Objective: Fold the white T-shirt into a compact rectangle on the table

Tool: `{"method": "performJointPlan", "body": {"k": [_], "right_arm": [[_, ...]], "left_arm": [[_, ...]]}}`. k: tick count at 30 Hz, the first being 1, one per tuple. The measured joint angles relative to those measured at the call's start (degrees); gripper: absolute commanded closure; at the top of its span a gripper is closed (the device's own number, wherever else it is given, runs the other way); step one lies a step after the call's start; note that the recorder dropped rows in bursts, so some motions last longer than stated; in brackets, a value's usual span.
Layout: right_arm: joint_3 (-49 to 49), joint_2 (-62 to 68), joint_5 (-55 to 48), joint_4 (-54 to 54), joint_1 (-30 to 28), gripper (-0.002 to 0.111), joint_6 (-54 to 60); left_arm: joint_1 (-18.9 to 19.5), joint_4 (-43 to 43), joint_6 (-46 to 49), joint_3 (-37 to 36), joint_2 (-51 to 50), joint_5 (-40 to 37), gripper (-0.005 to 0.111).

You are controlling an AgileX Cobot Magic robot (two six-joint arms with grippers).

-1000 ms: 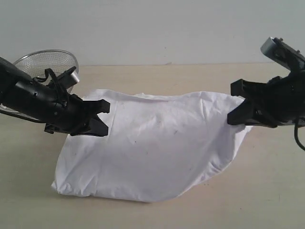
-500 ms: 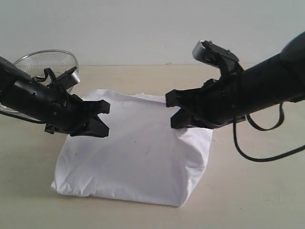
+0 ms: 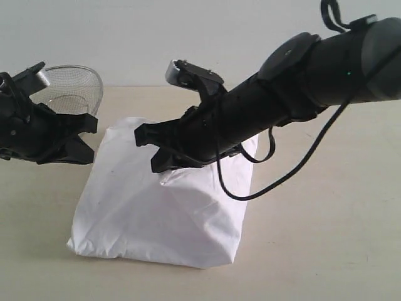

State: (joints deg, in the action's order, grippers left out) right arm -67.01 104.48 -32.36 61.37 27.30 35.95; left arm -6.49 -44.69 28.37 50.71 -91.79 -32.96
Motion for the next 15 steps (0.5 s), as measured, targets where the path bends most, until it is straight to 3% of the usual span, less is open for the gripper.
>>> {"method": "performJointPlan", "body": {"k": [15], "right_arm": [[-4.8, 3.2, 0.9, 0.8, 8.6, 0.108, 0.6]], "left_arm": [[0.1, 0.6, -0.2, -4.5, 5.1, 0.0, 0.102]]}}
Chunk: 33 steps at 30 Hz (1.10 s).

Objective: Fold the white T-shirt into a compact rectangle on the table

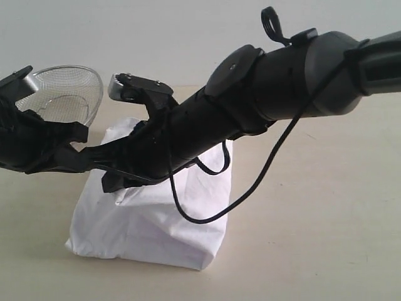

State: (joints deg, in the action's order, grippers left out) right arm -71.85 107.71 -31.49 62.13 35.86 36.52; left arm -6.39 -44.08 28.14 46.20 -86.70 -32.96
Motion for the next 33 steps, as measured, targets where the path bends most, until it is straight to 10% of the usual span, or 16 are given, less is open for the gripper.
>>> {"method": "performJointPlan", "body": {"k": [20, 33], "right_arm": [[-6.5, 5.0, -0.2, 1.4, 2.5, 0.108, 0.3], [-12.6, 12.0, -1.9, 1.4, 6.5, 0.108, 0.3]], "left_arm": [[0.0, 1.0, -0.6, 0.0, 0.0, 0.0, 0.102], [2.6, 19.0, -16.0, 0.0, 4.4, 0.5, 0.102]]}}
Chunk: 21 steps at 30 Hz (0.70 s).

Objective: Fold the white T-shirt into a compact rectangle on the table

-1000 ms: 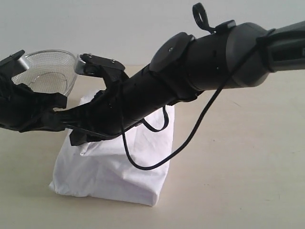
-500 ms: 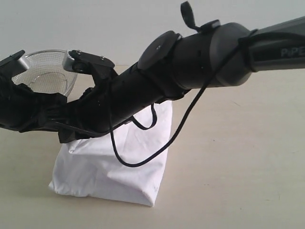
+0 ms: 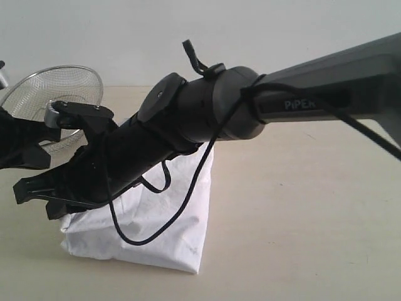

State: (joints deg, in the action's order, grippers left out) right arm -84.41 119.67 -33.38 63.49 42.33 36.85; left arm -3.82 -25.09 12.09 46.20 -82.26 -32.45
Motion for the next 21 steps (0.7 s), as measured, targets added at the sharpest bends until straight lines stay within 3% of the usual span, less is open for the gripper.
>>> {"method": "performJointPlan", "body": {"k": [15, 17, 19, 21], "right_arm": [[-1.2, 3.2, 3.2, 2.8, 3.1, 0.106, -1.0], [-1.2, 3.2, 3.2, 2.8, 3.2, 0.096, -1.5], [-1.2, 3.2, 3.2, 2.9, 3.3, 0.077, -1.7], [-1.2, 3.2, 3.2, 2.9, 3.3, 0.048, -1.8]], "left_arm": [[1.2, 5.3, 0.1, -1.1, 1.5, -1.9, 0.102], [1.2, 5.6, 0.1, -1.2, 1.5, -2.0, 0.102], [1.2, 5.6, 0.1, -1.2, 1.5, -2.0, 0.102], [1.2, 5.6, 0.2, -1.2, 1.5, -2.1, 0.102]]}}
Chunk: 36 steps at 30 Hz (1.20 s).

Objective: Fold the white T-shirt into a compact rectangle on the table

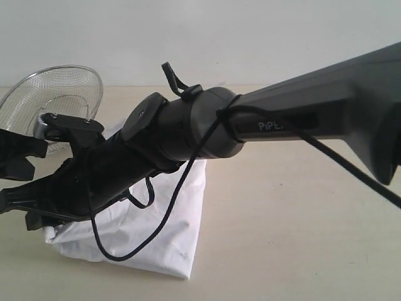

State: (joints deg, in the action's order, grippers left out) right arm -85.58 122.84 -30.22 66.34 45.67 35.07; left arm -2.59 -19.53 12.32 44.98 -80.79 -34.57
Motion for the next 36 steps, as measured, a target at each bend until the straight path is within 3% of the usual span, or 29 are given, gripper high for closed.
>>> {"method": "performJointPlan", "body": {"k": [1, 2, 8, 14, 25, 30, 33, 36], "right_arm": [[0.0, 0.0, 0.0, 0.0, 0.0, 0.036, -0.1], [0.0, 0.0, 0.0, 0.0, 0.0, 0.032, -0.1], [0.0, -0.1, 1.2, -3.2, 0.0, 0.049, -1.8], [0.0, -2.5, -0.6, -8.5, -2.0, 0.049, -5.3], [0.0, -10.6, -7.7, -23.1, -13.9, 0.049, -14.4], [0.0, -11.3, -11.9, -27.4, -19.4, 0.049, -16.6], [0.0, -11.4, -12.7, -28.7, -22.4, 0.059, -17.1], [0.0, -11.4, -12.9, -29.2, -25.6, 0.083, -17.2]], "left_arm": [[0.0, 0.0, 0.0, 0.0, 0.0, 0.0, 0.102], [0.0, 0.0, 0.0, 0.0, 0.0, -0.1, 0.102], [0.0, 0.0, 0.1, 0.0, 0.0, -0.1, 0.102], [-0.1, -2.7, 0.1, 0.1, 0.0, 0.3, 0.102], [-0.1, -6.1, 0.0, 0.6, 0.6, 1.5, 0.102], [-0.1, -17.6, 10.8, 0.6, 0.6, 1.0, 0.102], [-0.1, -29.0, 21.8, 1.5, -0.2, -3.2, 0.102], [-1.1, -35.1, 27.5, 3.5, -3.0, -5.9, 0.102]]}}
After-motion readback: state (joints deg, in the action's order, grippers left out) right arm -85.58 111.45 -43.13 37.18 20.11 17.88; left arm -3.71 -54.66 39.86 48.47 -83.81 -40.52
